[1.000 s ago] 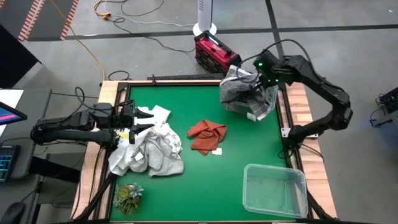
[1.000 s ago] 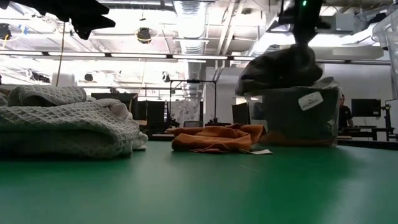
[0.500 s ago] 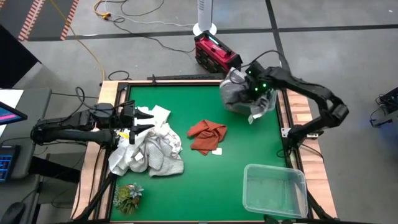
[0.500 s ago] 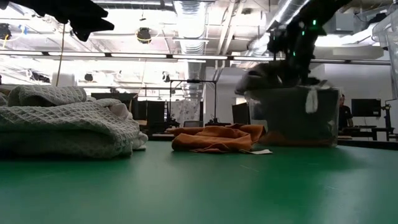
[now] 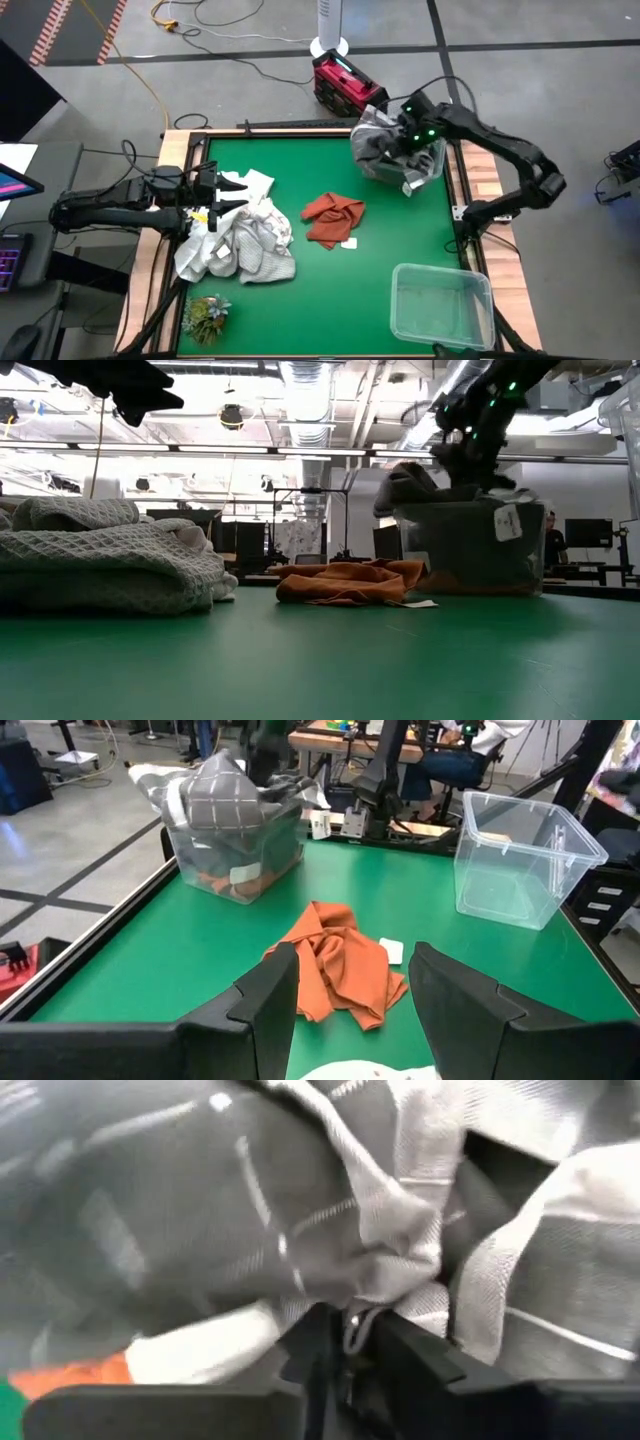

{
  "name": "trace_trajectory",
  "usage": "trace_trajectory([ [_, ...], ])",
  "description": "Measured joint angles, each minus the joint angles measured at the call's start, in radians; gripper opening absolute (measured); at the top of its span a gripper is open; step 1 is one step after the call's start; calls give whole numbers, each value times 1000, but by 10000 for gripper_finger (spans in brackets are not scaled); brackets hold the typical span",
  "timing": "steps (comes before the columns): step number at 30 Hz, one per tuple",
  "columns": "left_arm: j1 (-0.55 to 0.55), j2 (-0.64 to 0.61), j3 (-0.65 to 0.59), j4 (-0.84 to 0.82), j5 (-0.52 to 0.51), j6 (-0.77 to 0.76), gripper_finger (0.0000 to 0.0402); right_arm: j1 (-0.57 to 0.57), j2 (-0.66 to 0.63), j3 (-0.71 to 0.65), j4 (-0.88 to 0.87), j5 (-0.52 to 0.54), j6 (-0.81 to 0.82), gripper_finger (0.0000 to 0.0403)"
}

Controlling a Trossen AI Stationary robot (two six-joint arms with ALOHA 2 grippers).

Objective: Sort towels by color in basket
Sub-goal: Put the gray patterned towel into the top transparent bin

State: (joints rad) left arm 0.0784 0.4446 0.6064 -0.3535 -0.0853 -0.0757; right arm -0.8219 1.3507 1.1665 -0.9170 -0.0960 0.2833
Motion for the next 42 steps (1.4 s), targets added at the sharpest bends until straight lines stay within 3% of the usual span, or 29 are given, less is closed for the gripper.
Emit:
trace_trajectory([
  [8,0,0,0,0,0,0,180,-13,-135,74,-154,48,33,215],
  [13,0,0,0,16,0,-14,180,17,-210,94,64,45,63,245],
  [22,0,0,0,10,0,-16,180,108,-25,93,260,-36,91,226],
  [29,0,0,0,-32,0,2,180,79,189,92,124,-34,78,207],
  [36,0,0,0,-30,0,26,180,70,271,93,78,127,80,191],
  [42,0,0,0,-30,0,26,180,95,363,100,22,202,81,174],
])
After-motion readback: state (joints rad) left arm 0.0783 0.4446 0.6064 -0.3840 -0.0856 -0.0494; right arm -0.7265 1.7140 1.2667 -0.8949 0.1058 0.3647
